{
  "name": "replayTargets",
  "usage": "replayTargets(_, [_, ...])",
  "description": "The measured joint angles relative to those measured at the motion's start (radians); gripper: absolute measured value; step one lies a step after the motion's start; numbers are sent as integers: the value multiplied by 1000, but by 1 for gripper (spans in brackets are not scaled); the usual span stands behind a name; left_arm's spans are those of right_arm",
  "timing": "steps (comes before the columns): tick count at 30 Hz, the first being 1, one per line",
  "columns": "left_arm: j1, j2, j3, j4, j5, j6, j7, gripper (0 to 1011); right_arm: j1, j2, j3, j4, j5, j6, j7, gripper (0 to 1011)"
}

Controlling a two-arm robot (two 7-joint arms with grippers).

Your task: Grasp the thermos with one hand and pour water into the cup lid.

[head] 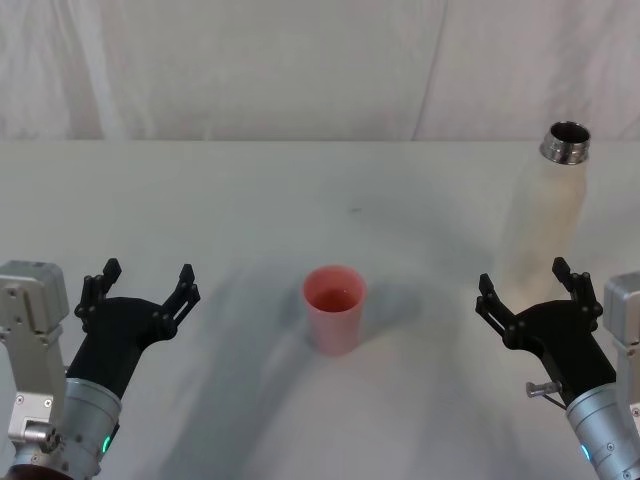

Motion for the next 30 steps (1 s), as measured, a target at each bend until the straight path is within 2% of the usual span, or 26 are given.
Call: replayTargets(30, [0, 0, 0, 0, 0, 0, 0, 1001, 0, 0, 0, 0, 0, 0, 0, 1001])
